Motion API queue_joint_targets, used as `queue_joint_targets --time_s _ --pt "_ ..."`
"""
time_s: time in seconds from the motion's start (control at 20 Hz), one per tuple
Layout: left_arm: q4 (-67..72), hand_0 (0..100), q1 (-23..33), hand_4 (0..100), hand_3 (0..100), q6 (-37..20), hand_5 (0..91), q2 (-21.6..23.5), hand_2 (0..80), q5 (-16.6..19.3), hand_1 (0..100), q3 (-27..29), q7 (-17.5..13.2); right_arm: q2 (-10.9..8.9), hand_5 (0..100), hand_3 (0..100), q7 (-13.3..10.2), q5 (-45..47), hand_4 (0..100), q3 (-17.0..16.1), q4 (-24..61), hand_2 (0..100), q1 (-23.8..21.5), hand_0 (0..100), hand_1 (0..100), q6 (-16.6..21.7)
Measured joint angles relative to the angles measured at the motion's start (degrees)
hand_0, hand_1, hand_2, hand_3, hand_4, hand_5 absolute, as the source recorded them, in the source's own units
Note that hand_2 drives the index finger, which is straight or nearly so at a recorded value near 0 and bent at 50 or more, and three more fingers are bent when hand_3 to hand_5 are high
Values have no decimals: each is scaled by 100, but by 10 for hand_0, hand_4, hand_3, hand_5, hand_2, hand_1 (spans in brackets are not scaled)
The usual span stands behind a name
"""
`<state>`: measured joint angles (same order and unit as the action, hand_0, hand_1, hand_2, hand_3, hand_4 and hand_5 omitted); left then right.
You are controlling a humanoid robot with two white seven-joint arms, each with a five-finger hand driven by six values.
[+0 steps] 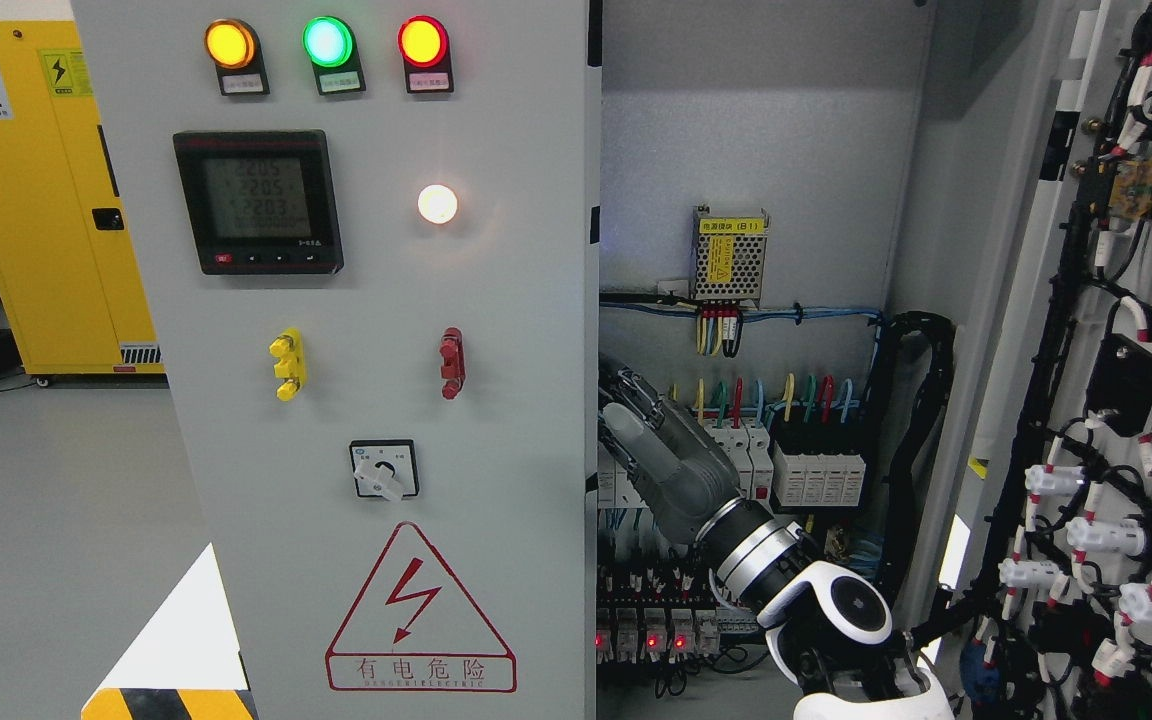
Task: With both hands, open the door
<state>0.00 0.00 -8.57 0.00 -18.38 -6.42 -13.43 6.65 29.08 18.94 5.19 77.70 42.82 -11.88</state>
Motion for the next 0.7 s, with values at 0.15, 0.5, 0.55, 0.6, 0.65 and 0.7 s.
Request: queue_joint_targets --time_s 0.15,0.5,0.55,0.6,0.65,0.7 --pt "0 120 0 0 0 -1 0 0 0 1 556 0 2 3 0 0 240 18 0 -16 -28 40 33 0 500 -6" --pt "0 120 0 0 0 -3 0 0 0 1 556 0 3 8 0 0 533 44 0 -50 -98 40 109 0 500 -17" --pt "-1 120 -1 0 0 -7 0 0 0 0 556 0 3 10 0 0 612 47 0 -50 -106 40 122 0 500 -14" --pt "1 120 1 0 0 -8 0 0 0 1 556 0 3 11 0 0 711 48 0 -52 -115 40 126 0 500 -11" --pt "-1 120 -1 0 0 -8 0 0 0 1 556 0 4 18 0 0 806 55 0 -44 -125 40 129 0 500 -11" --pt "1 120 1 0 0 -10 0 0 0 1 556 0 4 19 0 0 870 75 0 -48 -129 40 135 0 500 -13"
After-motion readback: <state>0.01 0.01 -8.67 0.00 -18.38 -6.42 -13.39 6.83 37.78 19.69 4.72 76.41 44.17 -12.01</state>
